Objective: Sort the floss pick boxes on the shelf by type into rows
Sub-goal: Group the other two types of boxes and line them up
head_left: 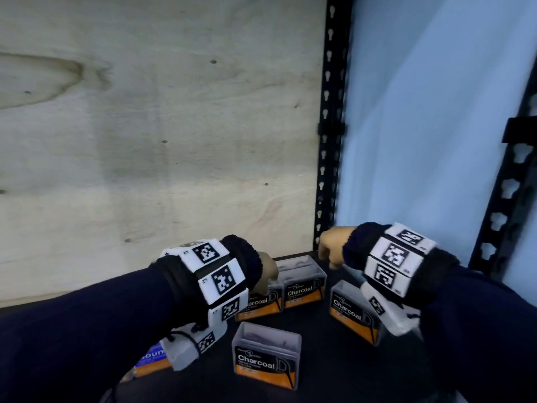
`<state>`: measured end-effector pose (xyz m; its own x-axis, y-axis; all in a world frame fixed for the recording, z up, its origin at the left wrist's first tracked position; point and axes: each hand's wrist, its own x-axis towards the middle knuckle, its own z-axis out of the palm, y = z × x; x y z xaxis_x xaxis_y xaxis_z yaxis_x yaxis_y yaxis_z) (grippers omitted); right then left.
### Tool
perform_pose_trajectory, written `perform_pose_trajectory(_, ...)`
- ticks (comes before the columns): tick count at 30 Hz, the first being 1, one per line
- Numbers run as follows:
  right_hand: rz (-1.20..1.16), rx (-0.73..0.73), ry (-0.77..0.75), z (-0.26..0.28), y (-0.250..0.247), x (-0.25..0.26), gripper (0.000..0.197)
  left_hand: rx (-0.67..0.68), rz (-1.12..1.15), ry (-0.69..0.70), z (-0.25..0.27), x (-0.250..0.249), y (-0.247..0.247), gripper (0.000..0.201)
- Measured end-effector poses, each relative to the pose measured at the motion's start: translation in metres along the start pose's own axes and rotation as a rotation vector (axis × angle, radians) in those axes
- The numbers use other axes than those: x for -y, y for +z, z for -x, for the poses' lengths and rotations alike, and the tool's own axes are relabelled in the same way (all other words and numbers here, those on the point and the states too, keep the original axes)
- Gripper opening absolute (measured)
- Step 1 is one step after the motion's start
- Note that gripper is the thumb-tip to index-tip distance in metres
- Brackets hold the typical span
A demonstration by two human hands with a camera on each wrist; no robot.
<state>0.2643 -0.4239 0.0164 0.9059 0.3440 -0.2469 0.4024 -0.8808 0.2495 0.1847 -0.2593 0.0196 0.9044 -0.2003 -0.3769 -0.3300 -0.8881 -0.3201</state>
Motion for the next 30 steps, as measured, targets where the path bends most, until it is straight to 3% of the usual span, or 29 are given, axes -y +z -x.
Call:
perform_pose_trajectory(2, 0.012, 0.091, 0.064, 0.016, 0.006, -0.006, 0.042, 0.003, 0.03, 0.104, 0.016, -0.009, 0.003, 0.047)
perform_pose_trajectory(5, -0.087, 0.204, 0.059, 0.043, 0.015, 0.003, 0.043, 0.049, 0.109, 0.231, 0.036, -0.017, 0.013, 0.072)
perform_pose_trajectory(10, -0.1, 0.302, 0.041, 0.05, 0.033, 0.005, 0.025, 0.026, 0.03, 0.213, 0.049, -0.022, 0.03, 0.062)
perform_pose_trajectory(13, -0.125, 0.145, 0.113, 0.057, 0.035, 0.008, 0.025, -0.061, 0.044, 0.17, 0.052, -0.026, 0.038, 0.056)
perform_pose_trajectory(15, -0.174, 0.033, 0.086, 0.061, 0.036, 0.009, 0.014, -0.111, 0.074, 0.114, 0.053, -0.027, 0.042, 0.052)
perform_pose_trajectory(17, -0.261, -0.041, 0.046, 0.063, 0.037, 0.012, 0.041, -0.141, 0.108, 0.042, 0.053, -0.028, 0.044, 0.046)
perform_pose_trajectory(19, -0.324, -0.113, -0.014, 0.064, 0.038, 0.016, 0.049, -0.161, 0.133, -0.033, 0.051, -0.03, 0.044, 0.039)
perform_pose_trajectory(24, -0.318, -0.185, -0.1, 0.054, 0.04, 0.028, 0.052, -0.216, 0.184, -0.165, 0.043, -0.032, 0.037, 0.033)
perform_pose_trajectory(30, -0.309, -0.192, -0.135, 0.046, 0.043, 0.038, 0.055, -0.247, 0.194, -0.212, 0.03, -0.034, 0.043, 0.032)
